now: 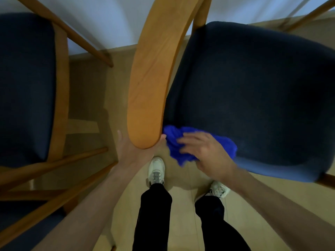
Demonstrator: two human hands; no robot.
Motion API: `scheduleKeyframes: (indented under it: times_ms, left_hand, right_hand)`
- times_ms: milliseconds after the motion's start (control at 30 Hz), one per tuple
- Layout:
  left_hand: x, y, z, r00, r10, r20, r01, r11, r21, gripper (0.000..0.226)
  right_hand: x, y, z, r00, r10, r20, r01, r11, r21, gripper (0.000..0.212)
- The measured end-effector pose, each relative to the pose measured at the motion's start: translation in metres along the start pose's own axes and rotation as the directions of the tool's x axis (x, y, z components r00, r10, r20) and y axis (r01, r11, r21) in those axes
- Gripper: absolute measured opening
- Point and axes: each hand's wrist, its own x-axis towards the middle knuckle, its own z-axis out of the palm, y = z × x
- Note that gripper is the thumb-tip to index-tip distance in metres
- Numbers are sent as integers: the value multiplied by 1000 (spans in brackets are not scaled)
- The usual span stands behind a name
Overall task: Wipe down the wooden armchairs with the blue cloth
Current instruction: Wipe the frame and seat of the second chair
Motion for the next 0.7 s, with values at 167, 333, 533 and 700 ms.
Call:
scheduleKeyframes:
  times_ms: [167, 333, 533, 700]
  left_hand:
    - [0, -8, 11, 998, -55, -11, 55, 998, -26, 101]
    - [-6, 4, 18, 988, -148, -40, 149, 988, 33, 44]
    - [-19, 14, 19, 961, 117, -251, -31, 946, 322, 50]
    - [-19, 18, 13, 979, -48, -199, 72, 991, 116, 48]
  right_hand:
    - [-57, 8, -13, 990, -1, 142, 4, 1000, -23, 49]
    - [27, -7, -35, 982, 32, -188, -15, 996, 88, 46]
    - [30, 3, -18, 992, -17, 124, 30, 994, -103, 43]
    - [-65, 36, -35, 964, 18, 265, 3, 997, -80, 33]
